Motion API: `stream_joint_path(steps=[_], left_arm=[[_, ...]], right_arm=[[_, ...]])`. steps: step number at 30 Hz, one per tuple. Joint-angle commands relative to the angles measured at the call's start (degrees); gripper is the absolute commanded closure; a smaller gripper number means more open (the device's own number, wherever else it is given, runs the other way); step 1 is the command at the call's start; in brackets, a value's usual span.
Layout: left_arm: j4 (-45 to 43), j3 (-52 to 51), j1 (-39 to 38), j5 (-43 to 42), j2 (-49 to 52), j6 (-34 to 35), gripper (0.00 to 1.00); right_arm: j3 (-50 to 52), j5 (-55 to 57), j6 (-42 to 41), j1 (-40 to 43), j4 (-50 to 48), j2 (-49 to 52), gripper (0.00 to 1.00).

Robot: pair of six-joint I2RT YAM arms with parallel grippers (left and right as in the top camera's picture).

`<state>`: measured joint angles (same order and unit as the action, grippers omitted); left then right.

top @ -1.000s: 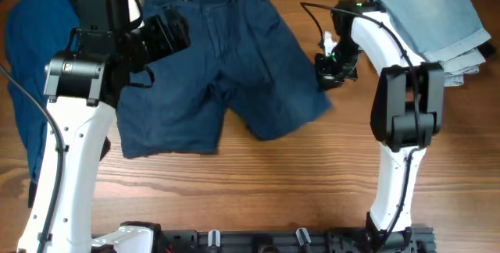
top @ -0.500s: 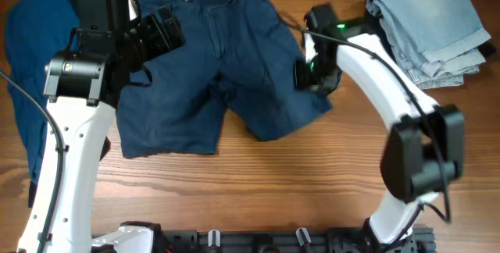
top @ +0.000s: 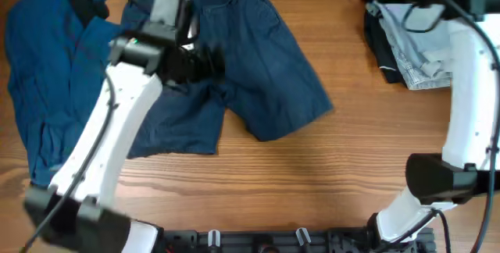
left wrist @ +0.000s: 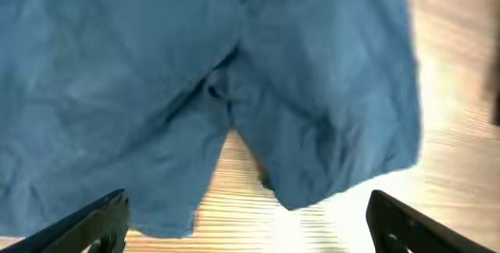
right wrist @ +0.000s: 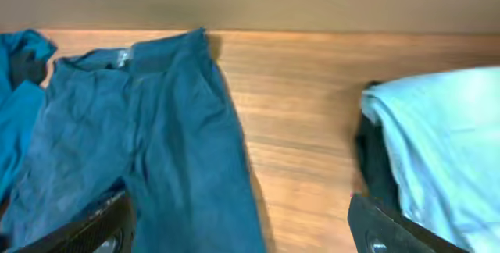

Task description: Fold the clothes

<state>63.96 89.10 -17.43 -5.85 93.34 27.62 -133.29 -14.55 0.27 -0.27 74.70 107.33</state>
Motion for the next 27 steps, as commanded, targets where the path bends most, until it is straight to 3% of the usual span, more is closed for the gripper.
stream_joint_path(steps=[1, 5, 7, 12, 14, 21, 24, 25, 27], left_arm=[[-6.3, 0.0, -0.4, 0.5, 4.7, 4.6, 0.03], [-23.4, 0.0, -3.4, 0.0, 13.1, 4.2, 0.03], [-26.3, 0.0, -6.1, 0.1, 17.6, 4.2, 0.05], [-30.1, 0.0, -18.0, 1.1, 22.0, -2.6, 0.09], [-31.0, 0.0, -21.8, 5.4, 23.5, -5.2, 0.09], [-33.7, 0.0, -24.3, 5.3, 28.5, -14.4, 0.09], [-31.3, 0.0, -24.7, 5.2, 28.5, -14.6, 0.10], [-29.9, 0.0, -24.8, 5.2, 28.5, -14.6, 0.13], [-27.6, 0.0, -25.3, 5.3, 28.5, -14.6, 0.29]], right_arm=[[0.1, -1.0, 2.7, 0.3, 2.7, 0.1, 0.12], [0.1, -0.9, 2.6, 0.3, 3.1, 0.1, 0.12], [0.1, -0.9, 2.6, 0.4, 3.8, 0.1, 0.12], [0.1, -0.9, 2.3, 1.1, 3.8, 0.1, 0.12], [0.1, -0.9, 2.1, 1.1, 3.9, 0.1, 0.12], [0.1, -0.9, 1.7, 1.1, 4.4, 0.1, 0.12], [0.1, -0.9, 1.2, 1.1, 4.9, 0.1, 0.12], [0.1, -0.9, 1.2, 1.1, 4.9, 0.1, 0.12], [0.1, -0.9, 1.2, 1.1, 4.9, 0.1, 0.12]])
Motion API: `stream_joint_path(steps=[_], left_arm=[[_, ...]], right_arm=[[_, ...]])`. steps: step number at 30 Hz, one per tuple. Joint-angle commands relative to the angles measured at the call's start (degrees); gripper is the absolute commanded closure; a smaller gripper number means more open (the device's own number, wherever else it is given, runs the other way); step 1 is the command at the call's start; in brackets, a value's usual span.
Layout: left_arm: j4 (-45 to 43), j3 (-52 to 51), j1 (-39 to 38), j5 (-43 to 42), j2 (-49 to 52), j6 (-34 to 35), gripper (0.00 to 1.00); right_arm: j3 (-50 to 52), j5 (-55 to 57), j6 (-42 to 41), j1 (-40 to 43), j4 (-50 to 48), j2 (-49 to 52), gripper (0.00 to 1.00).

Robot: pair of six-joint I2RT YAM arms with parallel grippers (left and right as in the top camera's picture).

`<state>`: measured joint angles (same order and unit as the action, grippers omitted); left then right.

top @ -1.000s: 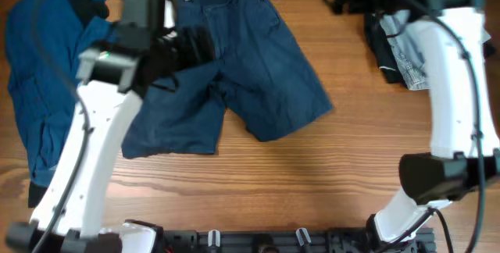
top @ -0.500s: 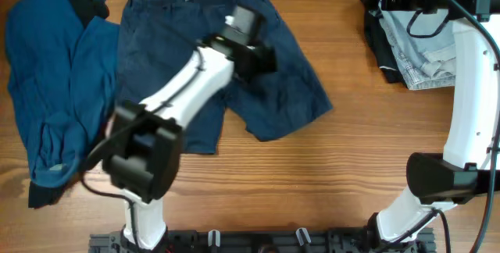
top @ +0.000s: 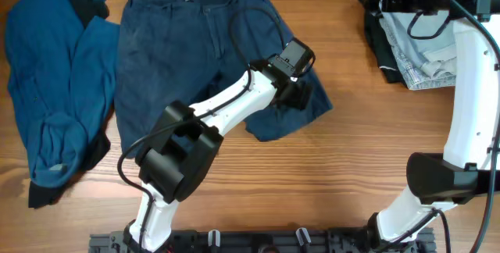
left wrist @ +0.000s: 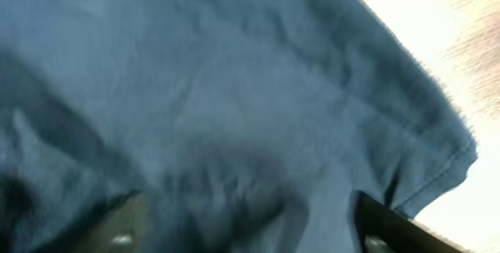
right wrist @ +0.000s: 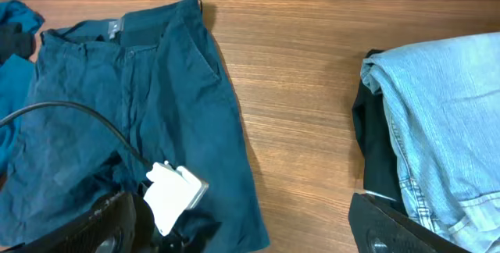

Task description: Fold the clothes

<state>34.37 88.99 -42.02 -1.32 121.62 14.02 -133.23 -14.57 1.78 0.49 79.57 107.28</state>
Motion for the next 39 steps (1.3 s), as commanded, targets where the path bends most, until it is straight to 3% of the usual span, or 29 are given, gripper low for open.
stream_joint_path(steps=[1, 5, 11, 12, 14, 17, 18, 20, 21, 22, 25, 30, 33, 36, 39], left_arm=[[3.1, 0.2, -1.1, 0.8, 0.2, -1.3, 0.34], [3.8, 0.2, -3.0, 1.0, 0.2, -1.2, 0.40], [5.2, 0.2, -4.7, 2.6, 3.3, -1.2, 0.80], [5.5, 0.2, -4.7, 4.0, 3.6, -1.2, 0.75], [5.7, 0.2, -4.6, 6.2, 3.7, -1.2, 0.41], [5.8, 0.2, -4.6, 6.6, 3.8, -1.2, 0.28], [5.7, 0.2, -4.6, 6.6, 3.8, -1.2, 0.32], [5.5, 0.2, -4.6, 6.6, 4.4, -1.2, 0.58], [5.6, 0.2, -4.9, 6.5, 5.4, -1.7, 0.83], [5.6, 0.2, -5.2, 6.6, 5.8, -2.3, 0.96], [8.2, 0.5, -5.9, 6.8, 5.9, -3.3, 0.96], [29.6, 3.1, -5.1, 4.5, 6.0, -3.3, 0.96], [32.2, 2.3, -3.6, -0.5, 6.0, -2.3, 0.96], [34.7, -0.8, -1.9, -0.8, 6.0, 3.2, 0.96], [35.3, -0.9, -2.1, -0.8, 4.2, 3.2, 0.96]], right_arm=[[0.1, -0.9, -0.3, 0.3, 0.2, 0.1, 0.12], [0.1, -0.9, -0.3, 0.3, 0.6, 0.1, 0.12], [0.0, -0.9, 0.0, 0.3, 2.4, 0.1, 0.12], [0.0, -0.9, 0.2, 0.3, 2.6, 0.1, 0.12], [0.0, -0.9, 0.3, 0.3, 3.0, 0.1, 0.12], [0.1, -0.9, 1.2, 0.3, 3.1, 0.1, 0.12], [0.1, -0.9, 1.3, 0.3, 3.3, 0.1, 0.12], [0.0, -0.9, 1.2, 0.3, 3.5, 0.1, 0.12], [0.1, -0.9, 1.3, 0.3, 3.4, 0.1, 0.12], [0.0, -0.9, 1.4, 0.3, 3.5, 0.1, 0.12], [0.0, -0.9, 1.9, 0.3, 3.5, 0.1, 0.12], [0.0, -0.9, 2.5, 0.3, 3.6, 0.1, 0.12], [0.1, -0.9, 2.6, 0.3, 3.7, 0.1, 0.12], [0.1, -0.9, 2.6, 0.3, 3.8, 0.1, 0.11], [0.1, -3.5, 2.7, 0.3, -0.5, 0.1, 0.08]])
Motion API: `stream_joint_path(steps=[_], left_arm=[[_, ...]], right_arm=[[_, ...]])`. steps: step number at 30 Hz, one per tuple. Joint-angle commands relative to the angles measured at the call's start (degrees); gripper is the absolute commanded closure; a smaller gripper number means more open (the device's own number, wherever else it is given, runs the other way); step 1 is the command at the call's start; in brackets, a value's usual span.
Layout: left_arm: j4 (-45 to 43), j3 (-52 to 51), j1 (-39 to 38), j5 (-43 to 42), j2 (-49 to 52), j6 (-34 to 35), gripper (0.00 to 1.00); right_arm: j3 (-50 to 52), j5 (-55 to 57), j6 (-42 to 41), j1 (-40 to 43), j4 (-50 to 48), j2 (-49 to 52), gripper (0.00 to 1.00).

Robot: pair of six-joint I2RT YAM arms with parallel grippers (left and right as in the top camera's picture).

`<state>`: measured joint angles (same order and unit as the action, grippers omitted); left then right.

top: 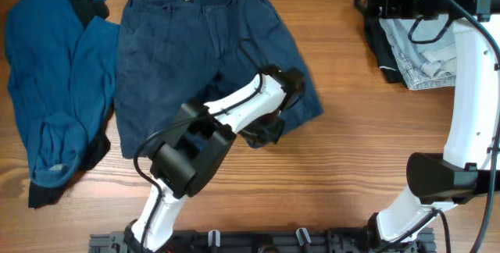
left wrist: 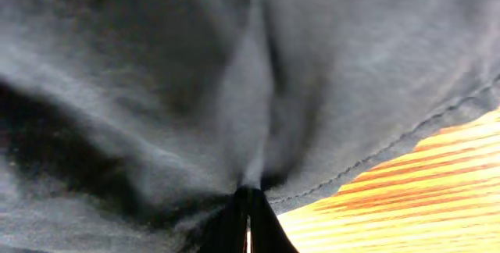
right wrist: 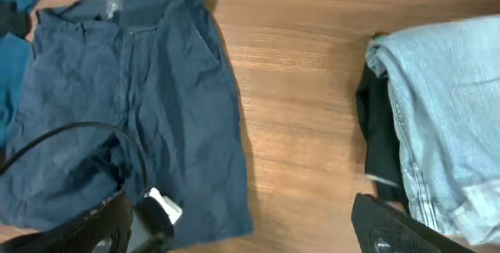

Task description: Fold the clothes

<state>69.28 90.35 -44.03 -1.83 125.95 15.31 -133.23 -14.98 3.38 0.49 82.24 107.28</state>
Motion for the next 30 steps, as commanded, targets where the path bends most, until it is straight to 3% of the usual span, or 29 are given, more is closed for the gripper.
stream_joint_path(steps=[1, 6, 9, 15, 18, 24, 26, 30], left_arm=[[0.6, -2.3, -0.2, -0.3, -1.6, 2.3, 0.95], [1.3, -2.3, -0.6, -1.6, -15.2, 5.1, 0.91], [1.3, -2.3, -0.5, -2.4, -24.7, 8.9, 0.86], [0.0, -2.3, 3.6, 1.1, -37.0, 13.9, 0.51], [0.3, -2.3, 6.3, 1.0, -37.9, 14.0, 0.44], [0.3, -2.3, 7.7, 1.3, -37.9, 14.2, 0.41], [0.3, -2.3, 7.7, 1.3, -37.9, 14.2, 0.39], [0.2, -2.3, 7.7, 1.3, -37.9, 14.2, 0.37]], right_arm=[[0.1, -3.1, 1.0, 0.3, -5.5, 0.2, 0.07], [0.2, -9.8, -0.1, 0.1, -19.4, 5.2, 0.07], [0.2, -13.5, -2.5, -1.5, -28.7, 14.7, 0.06], [0.2, -15.1, -6.6, -7.9, -46.8, 31.1, 0.06], [0.2, -15.1, -6.6, -11.6, -51.2, 36.9, 0.08], [0.2, -15.1, -6.6, -13.8, -52.5, 45.2, 0.25], [0.6, -15.0, -6.4, -13.8, -51.7, 46.1, 0.41], [1.5, -14.7, -6.3, -13.8, -51.1, 46.1, 0.60]])
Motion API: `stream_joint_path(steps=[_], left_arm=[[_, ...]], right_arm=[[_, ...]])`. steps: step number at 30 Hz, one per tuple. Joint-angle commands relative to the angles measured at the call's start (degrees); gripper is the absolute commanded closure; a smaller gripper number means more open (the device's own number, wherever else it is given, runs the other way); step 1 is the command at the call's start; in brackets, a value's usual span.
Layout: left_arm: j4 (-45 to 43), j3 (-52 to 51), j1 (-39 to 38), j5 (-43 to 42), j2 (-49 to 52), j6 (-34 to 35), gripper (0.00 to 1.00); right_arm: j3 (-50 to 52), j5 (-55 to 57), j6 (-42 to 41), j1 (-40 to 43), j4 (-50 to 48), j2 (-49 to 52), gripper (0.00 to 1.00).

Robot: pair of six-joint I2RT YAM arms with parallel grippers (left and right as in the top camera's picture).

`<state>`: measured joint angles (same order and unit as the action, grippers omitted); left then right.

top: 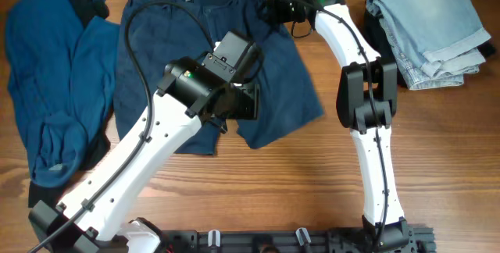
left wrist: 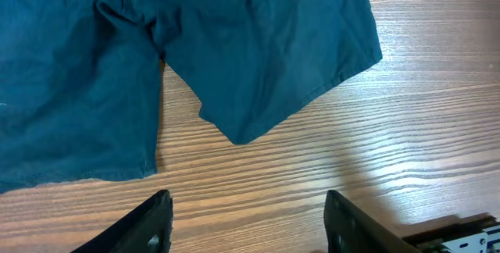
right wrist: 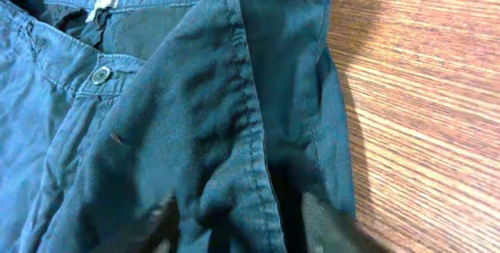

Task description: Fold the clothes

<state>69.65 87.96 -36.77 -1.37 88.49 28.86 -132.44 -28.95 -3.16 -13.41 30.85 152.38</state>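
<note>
Dark blue shorts (top: 195,42) lie spread flat on the wooden table (top: 312,198), waistband at the far side and both legs toward me. My left gripper (top: 236,105) hangs above the crotch and right leg. In the left wrist view it (left wrist: 251,226) is open over bare wood just short of the right leg's hem (left wrist: 234,137). My right gripper (top: 273,8) is down at the waistband's right end. In its wrist view the blurred fingers (right wrist: 166,220) stand apart astride the waistband (right wrist: 234,65), near the button (right wrist: 100,75).
A crumpled lighter blue shirt (top: 55,73) lies along the left side of the table. Folded pale jeans (top: 426,19) sit at the far right corner. Bare wood runs along the near edge in front of the shorts.
My left gripper has let go of the right leg's hem and now stands open, higher up. My right gripper has moved from above the jeans stack down to the shorts' waistband.
My left gripper was open over the shorts' left half, then low on the right leg, then shut on fabric at that leg's hem. Now it is open and raised. My right gripper stayed open and high by the jeans, and is now at the waistband.
</note>
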Motion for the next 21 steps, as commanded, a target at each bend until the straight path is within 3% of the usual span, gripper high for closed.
stream_joint_path(steps=[1, 2, 3, 8, 13, 17, 19, 21], left_arm=[[-0.4, 0.1, 0.4, 0.8, -0.5, 0.6, 0.37], [-0.5, 0.1, 0.4, 0.8, -0.5, 0.6, 0.37], [-0.6, 0.1, 0.4, 0.8, -0.4, 0.6, 0.37], [-3.4, 0.1, 0.4, 0.8, -0.4, 0.6, 0.36], [-5.9, 0.1, 0.4, 0.8, 0.0, 0.6, 0.35], [-6.0, 0.1, 0.3, 0.8, 0.8, 0.6, 0.35], [-6.0, 0.1, 0.3, 0.8, 0.9, 0.6, 0.35], [-6.0, 0.1, 0.3, 0.8, 1.2, 0.5, 0.34]], right_arm=[[0.7, -0.7, 0.2, 0.1, 0.6, 1.0, 0.71], [0.7, -0.7, 0.2, 0.1, 1.6, 1.0, 0.88], [0.7, -0.7, 0.2, 0.1, 2.9, 1.0, 0.96], [0.7, 1.0, -1.6, 3.5, 8.9, -3.5, 0.96], [0.7, 23.7, -6.5, 6.9, 20.8, -14.3, 0.96], [0.7, 31.3, -10.5, 9.2, 30.4, -16.5, 0.96], [0.7, 31.4, -12.5, 10.3, 35.8, -16.5, 0.96], [0.7, 24.7, -8.9, 10.6, 37.1, -17.6, 0.96]])
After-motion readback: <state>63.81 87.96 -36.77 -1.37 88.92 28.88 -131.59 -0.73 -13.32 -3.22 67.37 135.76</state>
